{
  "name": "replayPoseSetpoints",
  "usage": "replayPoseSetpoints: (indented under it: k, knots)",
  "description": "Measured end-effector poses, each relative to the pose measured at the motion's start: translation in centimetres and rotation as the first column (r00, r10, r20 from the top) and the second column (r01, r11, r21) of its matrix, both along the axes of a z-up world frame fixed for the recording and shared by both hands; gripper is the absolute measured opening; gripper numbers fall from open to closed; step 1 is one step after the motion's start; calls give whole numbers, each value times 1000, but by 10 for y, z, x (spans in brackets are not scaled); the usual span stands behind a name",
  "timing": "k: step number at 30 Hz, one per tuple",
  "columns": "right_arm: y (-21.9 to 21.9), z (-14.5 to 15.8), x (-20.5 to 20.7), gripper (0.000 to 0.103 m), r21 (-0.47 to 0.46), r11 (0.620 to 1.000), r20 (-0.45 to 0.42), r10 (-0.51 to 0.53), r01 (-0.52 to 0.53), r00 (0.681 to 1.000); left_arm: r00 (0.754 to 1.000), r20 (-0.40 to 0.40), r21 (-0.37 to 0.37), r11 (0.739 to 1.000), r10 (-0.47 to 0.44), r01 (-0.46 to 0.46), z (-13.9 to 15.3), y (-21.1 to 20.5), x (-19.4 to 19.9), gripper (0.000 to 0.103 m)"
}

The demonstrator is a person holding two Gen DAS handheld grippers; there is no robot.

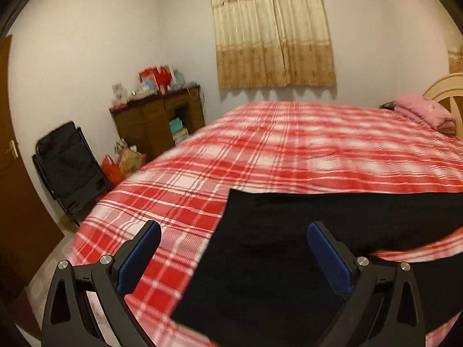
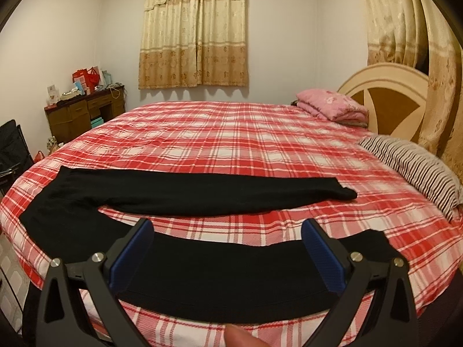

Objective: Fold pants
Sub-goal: 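Close the left tool on the black pants while the right tool grasps the leg ends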

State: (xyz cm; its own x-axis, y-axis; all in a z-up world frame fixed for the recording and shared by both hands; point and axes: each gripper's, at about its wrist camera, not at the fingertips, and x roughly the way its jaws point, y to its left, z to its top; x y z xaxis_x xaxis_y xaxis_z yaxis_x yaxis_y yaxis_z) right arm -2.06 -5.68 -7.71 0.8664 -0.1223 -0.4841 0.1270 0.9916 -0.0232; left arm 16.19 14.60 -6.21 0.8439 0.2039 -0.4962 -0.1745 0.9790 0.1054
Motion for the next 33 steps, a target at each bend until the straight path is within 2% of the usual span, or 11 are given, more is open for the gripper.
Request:
replayPoseSetpoints:
  k: [4, 8, 10, 12, 13, 18, 19, 21, 24, 28, 33]
  knots:
    - [-8, -16, 19, 103, 0, 1000, -53, 2, -2, 999, 997, -79, -19, 1000, -18, 16, -20, 28, 58, 102]
    - [-20, -32, 38, 99, -21, 1000, -117, -5, 2, 993, 989, -141, -34, 999, -46, 42, -35, 33, 107, 101]
    - [-25, -34, 46, 96, -38, 999, -133, -3, -2, 991, 984, -169, -32, 998, -59, 54, -45, 33, 131, 94]
    - [-33, -35, 53, 93, -53, 999, -151, -7, -1, 989, 973, -219, -38, 997, -76, 70, -54, 31, 151, 76]
    - [-39, -35, 58, 93, -58, 998, -162, -14, 5, 987, 966, -245, -50, 996, -80, 70, -60, 33, 162, 73]
    - [-68, -29, 81, 91, -35, 999, -190, -42, 36, 981, 952, -292, -83, 994, -86, 64, -77, 41, 185, 68]
    - [-77, -26, 85, 91, -34, 998, -190, -50, 44, 981, 949, -302, -91, 994, -89, 64, -80, 43, 188, 63]
    - [-91, -23, 92, 90, -32, 998, -186, -63, 59, 981, 941, -321, -106, 992, -104, 74, -84, 46, 193, 37]
    - [-114, -19, 106, 83, -10, 996, -191, -88, 87, 978, 933, -340, -128, 989, -115, 76, -92, 49, 199, 34]
    - [-148, -21, 123, 75, 32, 991, -219, -123, 133, 968, 933, -340, -105, 991, -115, 83, -94, 44, 202, 32]
    - [-196, -21, 144, 61, 29, 978, -261, -192, 206, 946, 936, -330, -106, 990, -125, 95, -91, 44, 204, 21]
